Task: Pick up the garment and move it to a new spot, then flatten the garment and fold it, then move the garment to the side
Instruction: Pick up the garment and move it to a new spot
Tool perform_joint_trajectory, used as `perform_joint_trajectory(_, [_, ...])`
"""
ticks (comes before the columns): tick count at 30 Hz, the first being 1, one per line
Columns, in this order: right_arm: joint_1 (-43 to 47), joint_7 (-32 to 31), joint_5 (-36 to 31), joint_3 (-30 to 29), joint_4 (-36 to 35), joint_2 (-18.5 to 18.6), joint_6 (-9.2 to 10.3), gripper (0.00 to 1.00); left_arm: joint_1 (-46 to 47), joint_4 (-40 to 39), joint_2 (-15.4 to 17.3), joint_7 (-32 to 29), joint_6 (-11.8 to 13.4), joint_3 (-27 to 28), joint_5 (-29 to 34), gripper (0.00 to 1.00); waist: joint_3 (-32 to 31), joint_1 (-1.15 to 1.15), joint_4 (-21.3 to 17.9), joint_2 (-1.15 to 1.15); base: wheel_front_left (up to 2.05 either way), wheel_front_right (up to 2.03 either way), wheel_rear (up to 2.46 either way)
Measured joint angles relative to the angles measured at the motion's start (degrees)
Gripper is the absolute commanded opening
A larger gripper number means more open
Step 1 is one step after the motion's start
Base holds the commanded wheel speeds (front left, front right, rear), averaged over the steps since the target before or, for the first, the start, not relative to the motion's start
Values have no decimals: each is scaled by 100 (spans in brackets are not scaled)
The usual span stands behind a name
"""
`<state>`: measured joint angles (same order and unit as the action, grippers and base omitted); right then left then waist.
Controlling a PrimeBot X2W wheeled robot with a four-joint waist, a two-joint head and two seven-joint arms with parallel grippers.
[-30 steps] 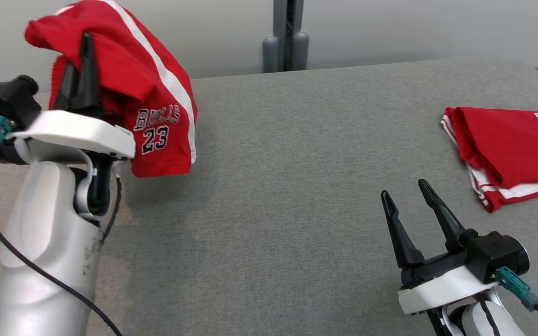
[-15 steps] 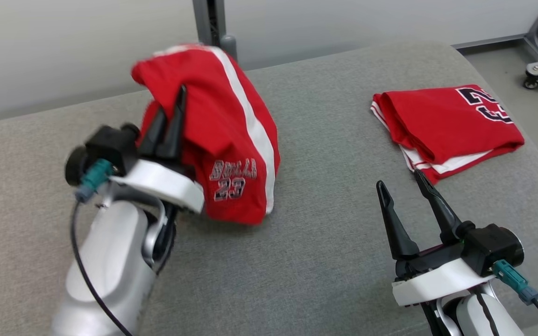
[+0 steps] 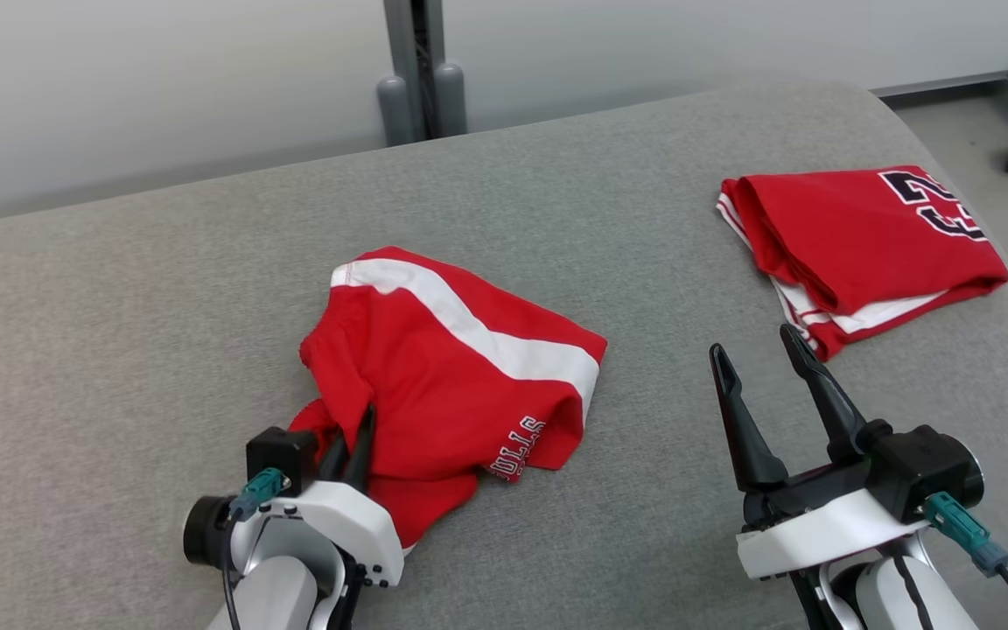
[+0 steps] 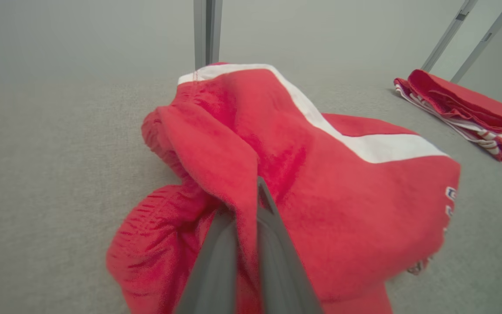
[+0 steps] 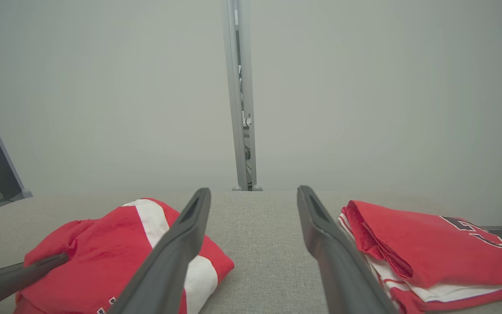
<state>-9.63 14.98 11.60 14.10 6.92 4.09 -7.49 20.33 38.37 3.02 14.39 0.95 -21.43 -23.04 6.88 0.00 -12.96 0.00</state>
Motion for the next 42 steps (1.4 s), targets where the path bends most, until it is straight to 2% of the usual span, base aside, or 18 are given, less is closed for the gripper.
perform_joint_trajectory(1, [2, 0, -4, 2, 8, 0, 0, 100, -18, 75, -5, -38, 18, -48, -56, 0, -12, 0, 38, 0, 0, 0, 0])
perform_joint_trajectory(2, [8, 0, -5, 9, 19, 0, 0, 100, -27, 134, -10, -78, 21, -99, -123, 26, -26, 0, 77, 0, 0, 0, 0])
perform_joint_trajectory(3, [37, 0, -5, 31, 53, 1, 0, 100, -57, 171, -14, -112, 48, -209, -266, 100, -64, 0, 152, 0, 0, 0, 0])
perform_joint_trajectory(5, [86, 0, -3, 59, 85, -3, 0, 100, -150, 107, -25, -76, 286, -320, -522, 100, -157, 0, 250, 0, 0, 0, 0])
perform_joint_trajectory(6, [86, 0, -3, 59, 85, -3, 0, 100, -150, 107, -25, -76, 286, -320, -522, 100, -157, 0, 250, 0, 0, 0, 0])
perform_joint_trajectory(8, [133, 0, 74, 37, 88, -19, 0, 100, -223, -144, -23, -4, 508, -338, -616, 100, -261, 0, 357, 0, 0, 0, 0])
perform_joint_trajectory(11, [215, 0, 109, 46, 97, -35, 0, 100, -371, -493, -24, 37, 672, -267, -606, 100, -385, 0, 467, 0, 0, 0, 0])
perform_joint_trajectory(18, [288, 0, 156, 8, 121, -63, 0, 100, -872, -1976, 119, 62, 973, 441, 30, 100, -596, 0, 802, 0, 0, 0, 0])
perform_joint_trajectory(21, [292, 0, 151, -32, 138, -74, 0, 100, -1231, -2428, 112, 62, 969, 736, 301, 100, -665, 0, 945, 0, 0, 0, 0])
perform_joint_trajectory(26, [423, 0, 108, -157, 159, -92, 0, 100, -1700, -2964, 66, 70, 781, 1105, 633, 100, -792, 0, 1171, 0, 0, 0, 0])
perform_joint_trajectory(32, [746, 0, 97, -385, 289, -121, 0, 100, -2287, -2960, 18, 70, 470, 1244, 1022, 100, -979, 0, 1372, 0, 0, 0, 0])
perform_joint_trajectory(42, [1114, 0, 55, -500, 324, -130, 0, 100, -2651, -2924, -4, 70, 416, 1371, 1310, 100, -1063, 0, 1396, 0, 0, 0, 0])
